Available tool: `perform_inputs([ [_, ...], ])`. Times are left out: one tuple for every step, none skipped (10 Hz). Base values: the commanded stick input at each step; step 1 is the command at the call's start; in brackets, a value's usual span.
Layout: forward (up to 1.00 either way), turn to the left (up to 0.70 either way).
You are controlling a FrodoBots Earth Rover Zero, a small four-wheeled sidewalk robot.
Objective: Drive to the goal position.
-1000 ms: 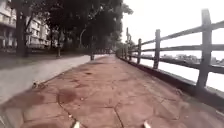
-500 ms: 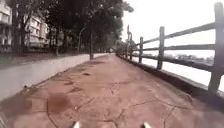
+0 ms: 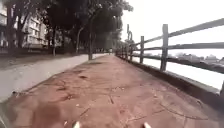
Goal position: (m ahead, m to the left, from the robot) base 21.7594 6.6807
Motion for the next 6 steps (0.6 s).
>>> perform_inputs([
  [0.50, 0.00],
  [0.50, 0.00],
  [0.50, 0.00],
  [0.50, 0.00],
  [0.50, 0.00],
  [0.50, 0.00],
])
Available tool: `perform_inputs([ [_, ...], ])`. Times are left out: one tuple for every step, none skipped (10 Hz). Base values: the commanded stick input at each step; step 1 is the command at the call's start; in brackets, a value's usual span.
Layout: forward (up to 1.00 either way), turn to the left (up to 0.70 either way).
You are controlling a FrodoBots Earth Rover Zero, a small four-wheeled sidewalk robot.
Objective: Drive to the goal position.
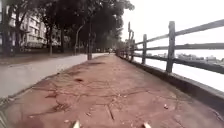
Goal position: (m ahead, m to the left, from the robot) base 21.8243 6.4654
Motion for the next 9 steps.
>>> perform_inputs([
  [0.50, 0.00],
  [0.50, 0.00],
  [0.50, 0.00],
  [0.50, 0.00],
  [0.50, 0.00],
  [0.50, 0.00],
  [0.50, 0.00],
  [0.50, 0.00],
  [0.50, 0.00],
])
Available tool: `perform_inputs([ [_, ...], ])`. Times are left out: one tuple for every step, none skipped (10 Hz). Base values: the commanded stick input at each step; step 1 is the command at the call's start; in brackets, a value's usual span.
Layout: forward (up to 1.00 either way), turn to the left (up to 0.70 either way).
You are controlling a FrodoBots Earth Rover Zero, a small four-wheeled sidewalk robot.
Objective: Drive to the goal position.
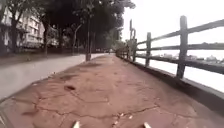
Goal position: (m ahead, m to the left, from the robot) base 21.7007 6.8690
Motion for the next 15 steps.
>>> perform_inputs([
  [0.50, 0.00],
  [0.50, 0.48],
  [0.50, 0.42],
  [0.50, 0.12],
  [0.50, 0.00],
  [0.50, 0.00],
  [0.50, 0.00],
  [0.50, 0.00],
  [0.50, 0.00],
  [0.50, 0.00],
  [0.50, 0.00],
  [0.50, 0.00],
  [0.50, 0.00],
  [0.50, 0.00],
  [0.50, 0.00],
])
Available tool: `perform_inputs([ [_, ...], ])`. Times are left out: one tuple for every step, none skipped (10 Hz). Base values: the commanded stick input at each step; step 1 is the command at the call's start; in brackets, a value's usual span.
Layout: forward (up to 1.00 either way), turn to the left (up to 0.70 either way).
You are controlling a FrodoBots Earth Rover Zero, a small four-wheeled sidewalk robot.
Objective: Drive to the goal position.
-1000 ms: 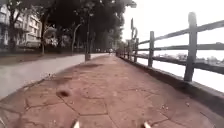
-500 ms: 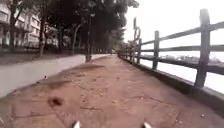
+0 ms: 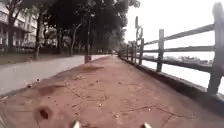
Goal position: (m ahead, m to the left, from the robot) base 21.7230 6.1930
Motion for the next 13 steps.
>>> perform_inputs([
  [0.50, 0.00],
  [0.50, 0.00],
  [0.50, 0.14],
  [0.50, 0.50],
  [0.50, 0.45],
  [0.50, 0.00],
  [0.50, 0.00],
  [0.50, 0.00],
  [0.50, 0.00],
  [0.50, 0.00],
  [0.50, 0.00],
  [0.50, 0.00],
  [0.50, 0.00],
])
